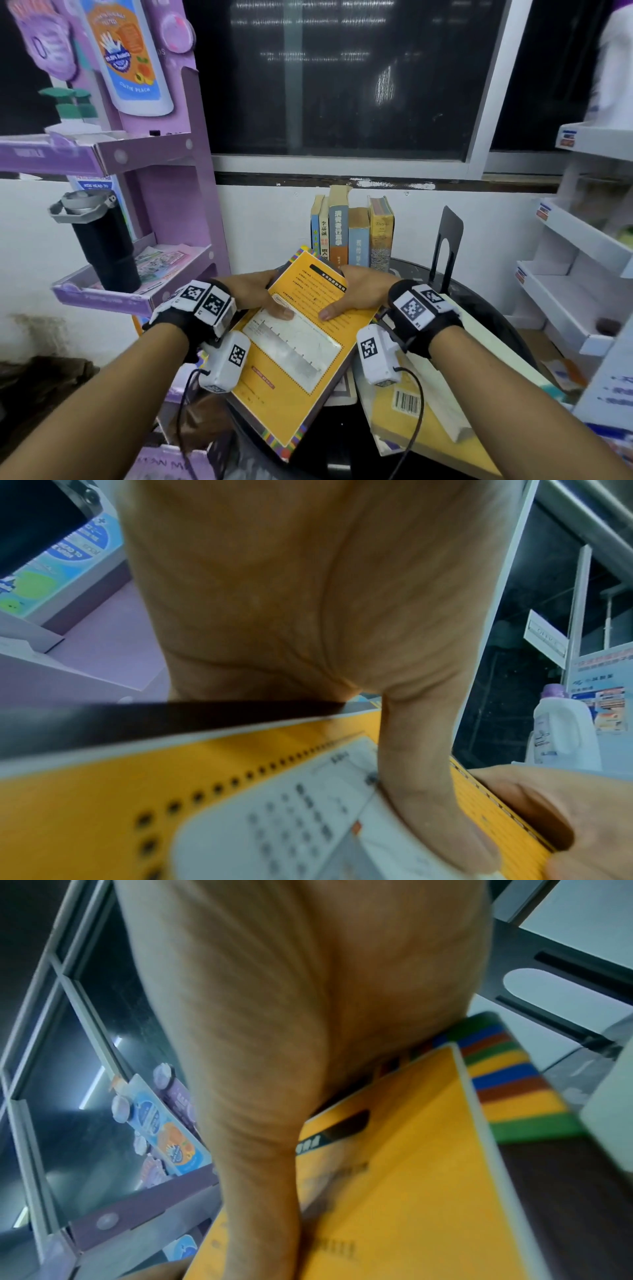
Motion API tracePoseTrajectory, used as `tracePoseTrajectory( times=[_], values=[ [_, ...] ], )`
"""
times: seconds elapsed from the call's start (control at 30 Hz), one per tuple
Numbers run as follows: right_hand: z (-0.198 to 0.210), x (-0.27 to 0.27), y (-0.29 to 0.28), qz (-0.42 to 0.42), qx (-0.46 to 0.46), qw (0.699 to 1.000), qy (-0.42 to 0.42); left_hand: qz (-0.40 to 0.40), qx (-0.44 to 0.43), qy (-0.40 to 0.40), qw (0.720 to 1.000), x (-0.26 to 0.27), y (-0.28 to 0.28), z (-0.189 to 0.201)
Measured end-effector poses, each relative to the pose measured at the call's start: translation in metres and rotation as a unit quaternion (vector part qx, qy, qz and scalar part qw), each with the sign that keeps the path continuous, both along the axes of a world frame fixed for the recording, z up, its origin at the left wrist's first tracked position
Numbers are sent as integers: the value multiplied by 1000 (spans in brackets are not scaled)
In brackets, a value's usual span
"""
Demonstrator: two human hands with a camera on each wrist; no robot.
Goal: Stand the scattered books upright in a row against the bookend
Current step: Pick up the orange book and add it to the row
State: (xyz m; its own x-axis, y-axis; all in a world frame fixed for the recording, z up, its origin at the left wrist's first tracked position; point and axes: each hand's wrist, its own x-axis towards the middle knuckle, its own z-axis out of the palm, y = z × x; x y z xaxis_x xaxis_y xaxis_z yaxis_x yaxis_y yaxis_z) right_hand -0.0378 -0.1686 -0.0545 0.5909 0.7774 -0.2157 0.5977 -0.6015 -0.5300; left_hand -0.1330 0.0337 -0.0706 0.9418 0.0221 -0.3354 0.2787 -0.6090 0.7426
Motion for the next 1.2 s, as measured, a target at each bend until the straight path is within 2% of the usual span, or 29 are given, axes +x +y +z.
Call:
tracePoseTrajectory(
  times=[0.1,0.27,0.43,0.57,0.7,0.9,1.0,1.2],
  values=[
    [15,-7,-2,12,14,1000,-19,-22,2,-28,999,-7,3,12],
    [41,-17,-5,8,34,997,-66,7,40,-66,997,-13,4,31],
    [65,-15,-2,-25,56,988,-141,27,38,-153,987,-18,7,55],
    [79,-17,-2,-67,91,973,-201,64,-4,-239,969,-17,4,64],
    [88,-25,-6,-92,118,959,-239,78,-62,-286,953,-15,-1,63],
    [80,-25,-12,-75,126,963,-225,59,-88,-303,947,-10,-4,41],
    [75,-21,-16,-65,161,962,-213,43,-87,-292,951,-7,-3,42],
    [65,-14,-41,-49,263,960,-81,54,-121,-291,948,-10,5,37]
  ],
)
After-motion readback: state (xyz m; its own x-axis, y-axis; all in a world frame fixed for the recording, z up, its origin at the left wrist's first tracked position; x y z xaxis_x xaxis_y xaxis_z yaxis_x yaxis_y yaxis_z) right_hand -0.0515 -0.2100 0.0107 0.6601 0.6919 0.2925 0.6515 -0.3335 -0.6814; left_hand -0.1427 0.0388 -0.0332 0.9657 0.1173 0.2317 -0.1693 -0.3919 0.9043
